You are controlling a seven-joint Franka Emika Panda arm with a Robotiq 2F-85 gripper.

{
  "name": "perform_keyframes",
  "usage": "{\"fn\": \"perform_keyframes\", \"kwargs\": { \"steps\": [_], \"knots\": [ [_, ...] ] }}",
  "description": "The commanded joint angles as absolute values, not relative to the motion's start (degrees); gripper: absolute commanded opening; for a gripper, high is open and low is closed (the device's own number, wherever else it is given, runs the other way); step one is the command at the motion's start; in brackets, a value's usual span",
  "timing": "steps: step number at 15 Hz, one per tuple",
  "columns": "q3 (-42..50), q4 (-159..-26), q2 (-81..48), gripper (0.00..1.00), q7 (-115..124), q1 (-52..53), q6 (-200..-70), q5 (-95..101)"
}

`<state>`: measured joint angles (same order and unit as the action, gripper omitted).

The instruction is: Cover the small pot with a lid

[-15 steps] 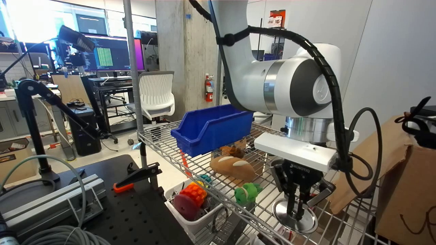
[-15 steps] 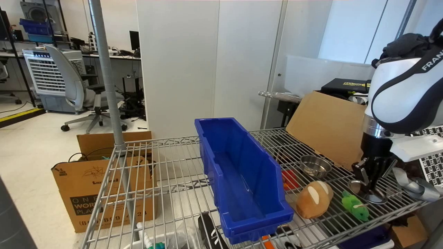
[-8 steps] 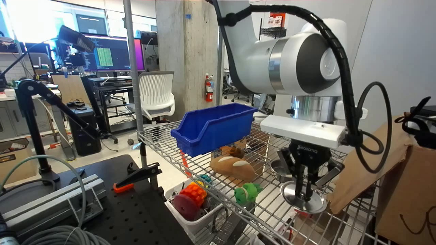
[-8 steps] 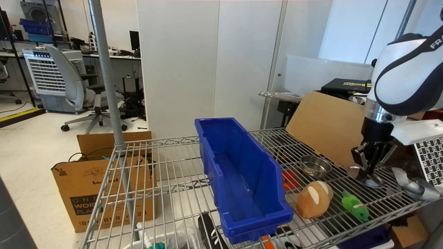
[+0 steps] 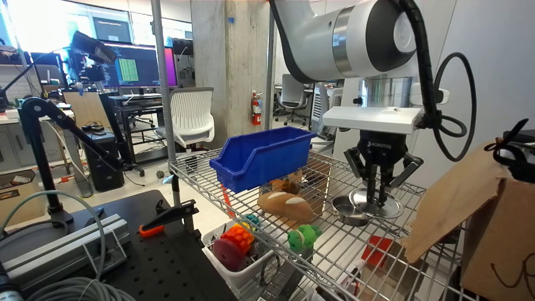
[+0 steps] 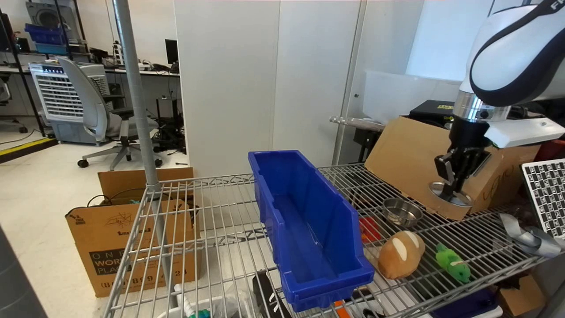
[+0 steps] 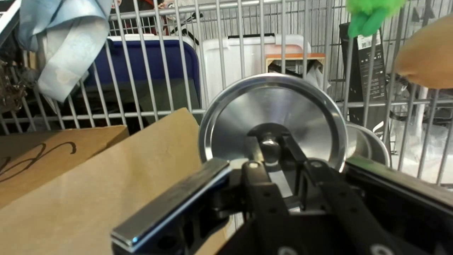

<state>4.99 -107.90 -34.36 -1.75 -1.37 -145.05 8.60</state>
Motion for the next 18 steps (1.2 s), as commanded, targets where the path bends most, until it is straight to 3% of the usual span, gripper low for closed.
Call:
{"fn": "perform_keyframes", "kwargs": {
  "steps": [1,18],
  "knots": [
    [4.78,-101.87,-38.23,0.05,1.16,0.98,-143.86,8.93],
    [4.45,-82.25,-53.62,0.05,4.69,4.82,-133.99,8.33]
  ]
}}
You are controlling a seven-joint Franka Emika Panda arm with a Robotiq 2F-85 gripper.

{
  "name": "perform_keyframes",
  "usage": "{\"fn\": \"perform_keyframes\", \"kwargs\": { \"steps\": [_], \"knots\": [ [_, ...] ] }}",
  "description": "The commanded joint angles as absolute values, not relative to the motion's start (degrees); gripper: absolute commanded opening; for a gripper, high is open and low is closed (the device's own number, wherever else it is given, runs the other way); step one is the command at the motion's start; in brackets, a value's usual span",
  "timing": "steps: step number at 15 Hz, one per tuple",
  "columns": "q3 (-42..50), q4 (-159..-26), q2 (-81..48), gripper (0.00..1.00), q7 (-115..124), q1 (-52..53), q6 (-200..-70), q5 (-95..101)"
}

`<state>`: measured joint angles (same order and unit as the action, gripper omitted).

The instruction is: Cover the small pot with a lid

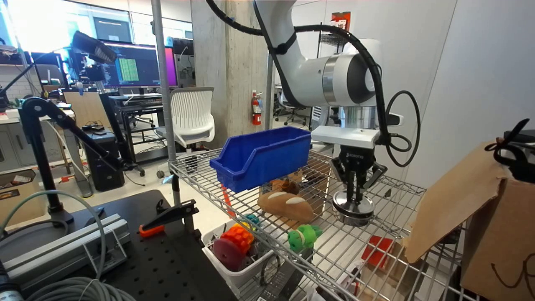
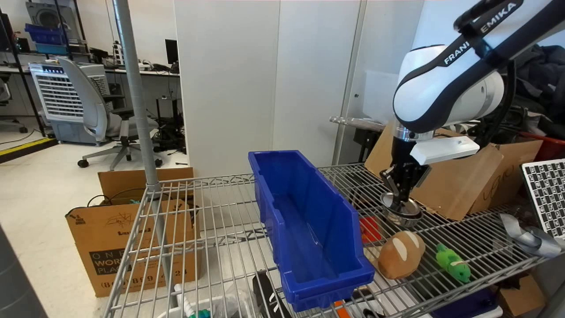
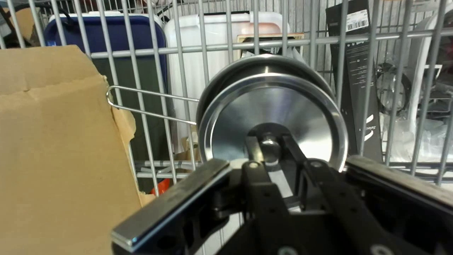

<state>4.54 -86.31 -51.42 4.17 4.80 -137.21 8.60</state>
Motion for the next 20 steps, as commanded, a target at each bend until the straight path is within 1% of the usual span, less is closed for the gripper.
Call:
{"fn": "perform_keyframes", "kwargs": {
  "steps": [1,6,14,15,16,17,20],
  "knots": [
    [4.41,-81.75,-54.00,0.05,4.70,4.80,-133.61,8.30],
    [4.16,-80.14,-54.74,0.05,4.54,4.56,-131.44,8.03],
    [3.75,-81.92,-53.34,0.05,4.36,4.42,-131.04,7.80],
    [3.71,-82.13,-53.08,0.10,4.35,4.39,-131.00,7.74],
    [3.82,-82.69,-52.58,0.41,4.55,4.49,-131.40,7.83],
    [3.91,-83.04,-52.23,0.46,4.72,4.56,-131.53,7.89],
    [3.87,-85.29,-49.99,0.67,4.60,4.48,-132.02,7.90]
  ]
}}
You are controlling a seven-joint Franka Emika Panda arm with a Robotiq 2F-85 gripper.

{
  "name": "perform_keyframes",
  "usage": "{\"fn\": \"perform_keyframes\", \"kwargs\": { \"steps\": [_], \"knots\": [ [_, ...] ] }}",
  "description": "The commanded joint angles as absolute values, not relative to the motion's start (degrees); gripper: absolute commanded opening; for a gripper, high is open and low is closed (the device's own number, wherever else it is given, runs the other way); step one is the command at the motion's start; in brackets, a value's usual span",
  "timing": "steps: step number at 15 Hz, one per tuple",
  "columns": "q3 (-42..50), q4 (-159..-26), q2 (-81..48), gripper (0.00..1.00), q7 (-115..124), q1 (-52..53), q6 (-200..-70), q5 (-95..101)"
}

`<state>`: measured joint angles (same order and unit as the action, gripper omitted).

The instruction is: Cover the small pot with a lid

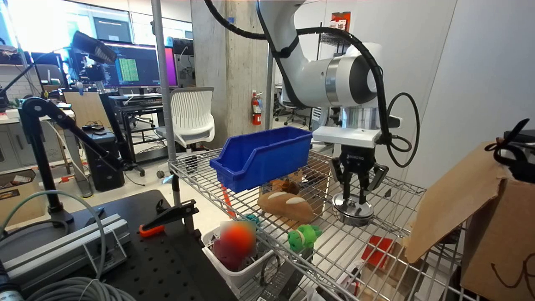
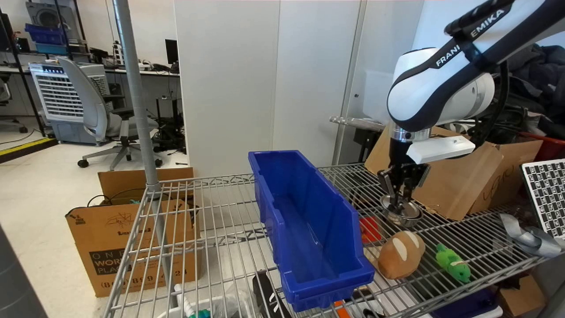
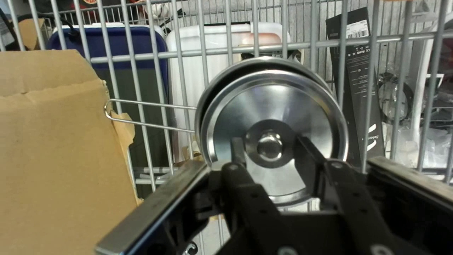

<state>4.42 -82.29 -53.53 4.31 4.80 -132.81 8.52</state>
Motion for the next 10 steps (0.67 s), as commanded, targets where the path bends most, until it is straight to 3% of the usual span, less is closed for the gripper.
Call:
{"fn": "perform_keyframes", "kwargs": {
  "steps": [1,5,7,8,10],
  "knots": [
    [3.80,-86.22,-49.04,0.73,4.48,4.43,-132.17,7.89],
    [3.60,-93.70,-42.01,1.00,3.84,4.02,-133.18,7.95],
    [3.44,-99.12,-37.03,1.00,4.12,3.26,-131.84,7.04],
    [4.08,-91.56,-43.78,0.99,4.47,4.22,-132.58,8.59],
    [4.03,-95.72,-40.03,1.00,4.48,3.76,-132.49,8.43]
  ]
}}
